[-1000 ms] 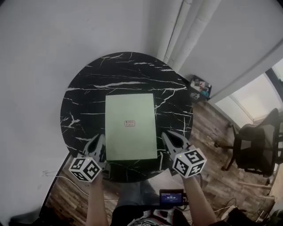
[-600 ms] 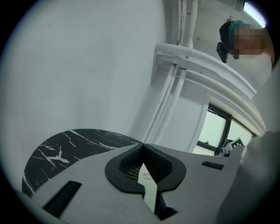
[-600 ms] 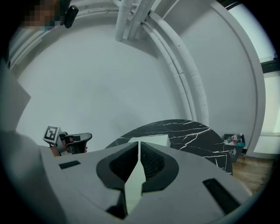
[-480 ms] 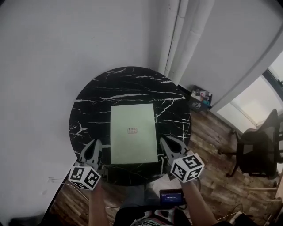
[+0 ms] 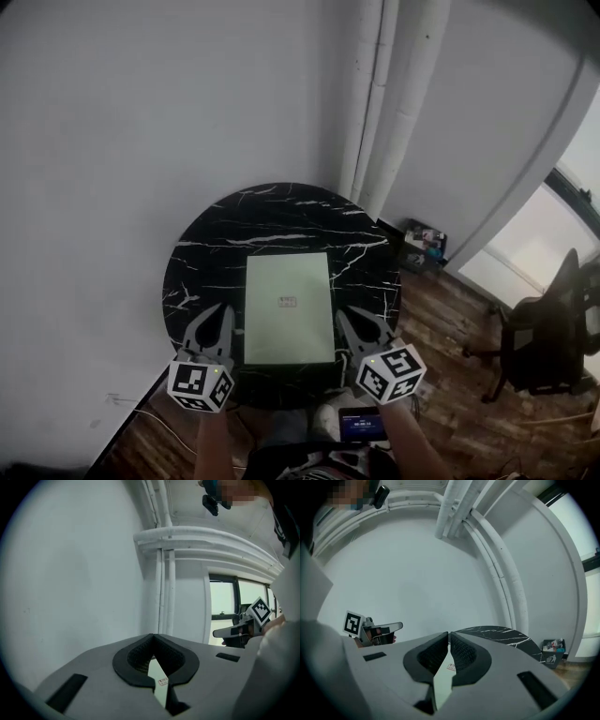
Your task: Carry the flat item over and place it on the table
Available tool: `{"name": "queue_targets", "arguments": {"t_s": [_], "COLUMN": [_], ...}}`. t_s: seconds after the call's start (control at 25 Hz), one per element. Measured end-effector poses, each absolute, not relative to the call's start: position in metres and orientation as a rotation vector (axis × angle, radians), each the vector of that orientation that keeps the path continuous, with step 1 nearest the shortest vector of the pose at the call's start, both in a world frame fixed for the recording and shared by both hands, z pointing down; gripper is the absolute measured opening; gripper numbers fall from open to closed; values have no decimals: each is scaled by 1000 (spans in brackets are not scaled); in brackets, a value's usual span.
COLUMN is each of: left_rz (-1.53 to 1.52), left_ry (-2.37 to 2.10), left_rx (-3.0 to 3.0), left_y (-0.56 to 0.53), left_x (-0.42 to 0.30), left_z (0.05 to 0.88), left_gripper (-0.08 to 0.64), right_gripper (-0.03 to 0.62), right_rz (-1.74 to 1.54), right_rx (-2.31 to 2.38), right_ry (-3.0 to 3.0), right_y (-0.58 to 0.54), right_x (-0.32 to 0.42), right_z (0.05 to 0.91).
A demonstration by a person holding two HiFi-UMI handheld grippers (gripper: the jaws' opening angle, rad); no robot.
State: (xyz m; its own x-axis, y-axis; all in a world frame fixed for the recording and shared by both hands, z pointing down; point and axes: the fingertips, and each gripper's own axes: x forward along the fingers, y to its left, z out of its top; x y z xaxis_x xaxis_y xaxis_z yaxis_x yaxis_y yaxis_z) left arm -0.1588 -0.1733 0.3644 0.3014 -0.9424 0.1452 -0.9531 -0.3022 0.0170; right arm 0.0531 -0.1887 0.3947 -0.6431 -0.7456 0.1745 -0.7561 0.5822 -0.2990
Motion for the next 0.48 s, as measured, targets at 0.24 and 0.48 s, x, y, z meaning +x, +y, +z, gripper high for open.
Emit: {"name": "queue_targets", "arguments": {"t_s": [0.24,0.48], "left_rz": [166,120], "left_ry": [-1824,-1898], "left_rx": [2510,2514], "left_y": [-169,-162], "left_x": [-143,-143], "left_z": [344,329], "left_gripper": [11,11], "right_gripper": [25,18], "right_rz": [461,394], "right_rx": [1333,1385], "right_ry": [-2786,-2769], "right_y": [-181,-176], "right_x": [54,60], "right_z": [372,363]}}
